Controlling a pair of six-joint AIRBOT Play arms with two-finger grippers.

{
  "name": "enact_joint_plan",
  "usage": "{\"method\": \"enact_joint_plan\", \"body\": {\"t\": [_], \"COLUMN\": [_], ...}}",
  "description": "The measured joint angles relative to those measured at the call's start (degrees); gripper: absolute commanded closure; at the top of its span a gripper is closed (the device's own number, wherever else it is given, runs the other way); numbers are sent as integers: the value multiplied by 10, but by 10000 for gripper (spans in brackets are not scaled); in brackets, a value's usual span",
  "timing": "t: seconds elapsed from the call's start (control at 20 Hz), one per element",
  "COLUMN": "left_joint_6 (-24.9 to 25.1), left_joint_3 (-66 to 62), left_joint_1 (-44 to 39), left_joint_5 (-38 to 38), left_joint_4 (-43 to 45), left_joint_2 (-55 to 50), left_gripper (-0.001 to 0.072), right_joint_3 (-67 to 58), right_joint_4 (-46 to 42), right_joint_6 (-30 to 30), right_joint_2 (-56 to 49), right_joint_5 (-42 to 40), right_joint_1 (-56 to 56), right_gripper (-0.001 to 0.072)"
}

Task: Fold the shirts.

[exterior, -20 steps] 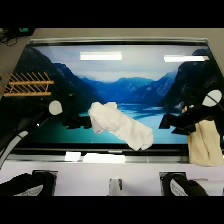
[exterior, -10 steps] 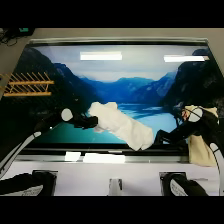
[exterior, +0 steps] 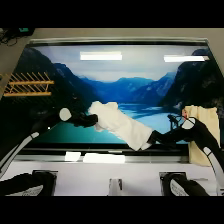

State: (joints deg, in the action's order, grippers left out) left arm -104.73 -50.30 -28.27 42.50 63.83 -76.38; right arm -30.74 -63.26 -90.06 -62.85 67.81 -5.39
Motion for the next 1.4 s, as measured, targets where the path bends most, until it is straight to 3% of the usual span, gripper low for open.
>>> {"method": "enact_joint_plan", "body": {"t": [0.05, 0.1, 0.2, 0.4, 0.55, 0.8, 0.95, 1.1, 1.25, 1.4], "left_joint_6": [0, 0, 0, 4, 43, 84, 86, 68, 59, 54], "left_joint_3": [0, 0, 0, -1, -28, -209, -369, -500, -562, -585], "left_joint_1": [0, 0, 0, 0, 5, 21, 23, 11, 0, -5], "left_joint_5": [1, 3, 12, 28, 52, 163, 181, 149, 133, 191], "left_joint_4": [-1, -2, -3, -4, 23, 223, 306, 341, 359, 387], "left_joint_2": [3, 6, 12, 30, 63, 142, 193, 243, 292, 321], "left_gripper": [676, 676, 676, 677, 678, 677, 677, 678, 677, 677], "right_joint_3": [1, 2, 3, -4, -58, -284, -449, -583, -647, -670], "right_joint_4": [5, 9, 21, 31, 4, -77, -99, -107, -125, -163], "right_joint_6": [3, 9, 23, 48, 70, 74, 67, 66, 63, 49], "right_joint_2": [-5, -12, -28, -45, -35, 39, 92, 147, 202, 234], "right_joint_5": [-9, -14, -20, -29, -25, -27, -52, -66, -65, -13], "right_joint_1": [0, 0, 0, 0, 0, 0, 0, 0, 0, 0], "right_gripper": [293, 372, 689, 690, 690, 691, 691, 691, 690, 690]}}
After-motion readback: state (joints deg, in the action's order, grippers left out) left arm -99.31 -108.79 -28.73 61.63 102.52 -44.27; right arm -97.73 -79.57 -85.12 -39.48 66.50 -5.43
